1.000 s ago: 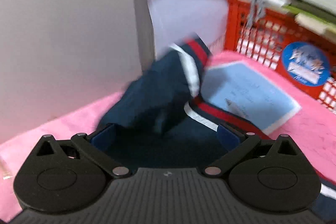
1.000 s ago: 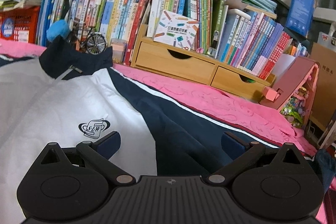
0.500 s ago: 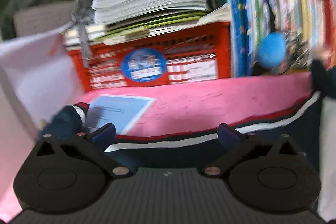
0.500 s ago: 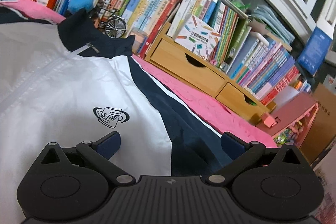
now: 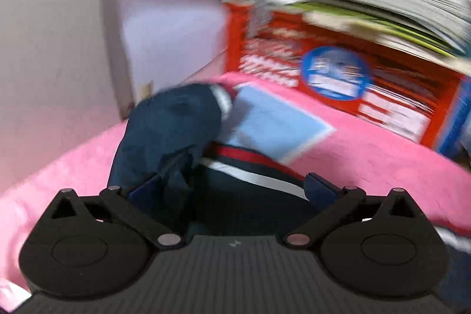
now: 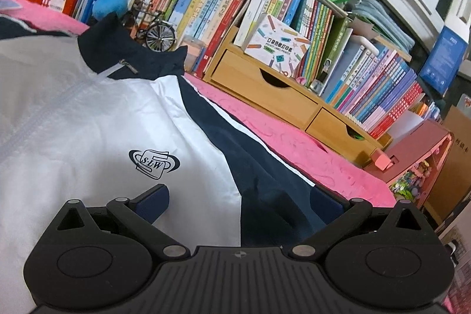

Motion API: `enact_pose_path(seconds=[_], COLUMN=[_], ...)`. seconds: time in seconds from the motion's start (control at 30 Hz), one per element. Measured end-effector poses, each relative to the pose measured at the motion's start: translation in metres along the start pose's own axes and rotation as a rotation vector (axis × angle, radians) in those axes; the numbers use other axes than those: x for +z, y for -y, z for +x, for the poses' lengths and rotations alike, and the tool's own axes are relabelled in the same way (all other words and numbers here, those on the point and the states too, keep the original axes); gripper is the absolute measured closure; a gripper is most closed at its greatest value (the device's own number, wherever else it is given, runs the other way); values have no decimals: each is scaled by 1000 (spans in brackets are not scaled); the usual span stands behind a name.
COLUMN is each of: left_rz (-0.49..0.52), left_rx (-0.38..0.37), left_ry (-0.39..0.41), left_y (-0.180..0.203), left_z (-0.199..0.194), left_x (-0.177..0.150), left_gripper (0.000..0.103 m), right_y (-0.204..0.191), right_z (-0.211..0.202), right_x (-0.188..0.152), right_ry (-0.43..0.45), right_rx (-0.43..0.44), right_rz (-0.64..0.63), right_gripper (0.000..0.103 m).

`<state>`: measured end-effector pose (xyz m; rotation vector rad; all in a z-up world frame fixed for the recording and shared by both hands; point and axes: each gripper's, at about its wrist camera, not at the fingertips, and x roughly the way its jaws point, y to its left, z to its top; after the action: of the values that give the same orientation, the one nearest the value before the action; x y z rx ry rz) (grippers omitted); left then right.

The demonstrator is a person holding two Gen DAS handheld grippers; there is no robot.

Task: Fold clothes

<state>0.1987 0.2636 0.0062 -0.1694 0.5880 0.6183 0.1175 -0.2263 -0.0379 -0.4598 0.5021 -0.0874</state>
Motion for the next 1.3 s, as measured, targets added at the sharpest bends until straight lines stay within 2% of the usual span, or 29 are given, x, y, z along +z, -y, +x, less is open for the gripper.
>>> enact_pose_path(seconds=[0.03,0.13,0.23,0.37,0.43,0.53,0.63,0.7,0.77,0.9,1.0,1.07,1.1,1.13,1.17,1.2,1.23,1.27,1.3], left_rz=[26,72,165,323,402,440,420,444,536,716,739,710,700,704,709,711,713,709,704], left_rx=[-27,-215,-361,-506,-564,-668,-768,-802,-821,-874,-955,-970,-960,-950,-939,-928,-918,-905,-891], left_ry=[15,45,58,72,103,95,69,34,-27,-154,-208,-191,-183,-164,-143,-125,-108,-99,-90], left_y=[7,24,48,78,94,115,139,162,191,232,241,240,241,241,241,240,239,239,239], left_z=[-13,-52,-85,-109,-111,-92,-63,-47,-32,-8,3,5,3,-2,-7,-14,-22,-29,-35], left_x=[-2,-11,-24,-41,-45,-33,-17,-12,-11,-15,-20,-23,-25,-28,-31,-34,-38,-40,-43], left_gripper=[0,0,0,0,0,0,0,0,0,0,0,0,0,0,7,12,21,33,40], right_y=[4,24,54,83,96,108,106,96,78,42,25,21,20,18,16,13,7,2,-3], right_z=[-1,-1,1,-1,1,18,53,84,111,151,177,190,189,187,185,181,175,169,162], right_x=[0,-3,-11,-16,-10,13,43,60,77,97,103,101,100,99,98,100,102,103,105], right_ry=[4,6,-10,15,59,124,127,84,40,-2,-57,-111,-105,-100,-95,-94,-93,-93,-92], right_rx=[5,60,122,159,230,343,447,509,565,587,615,678,681,685,688,686,667,648,627], right_rz=[21,142,294,332,315,267,202,169,131,24,0,64,83,102,118,114,90,67,43], right_gripper=[0,0,0,0,0,0,0,0,0,0,0,14,27,51,61,77,86,88,90])
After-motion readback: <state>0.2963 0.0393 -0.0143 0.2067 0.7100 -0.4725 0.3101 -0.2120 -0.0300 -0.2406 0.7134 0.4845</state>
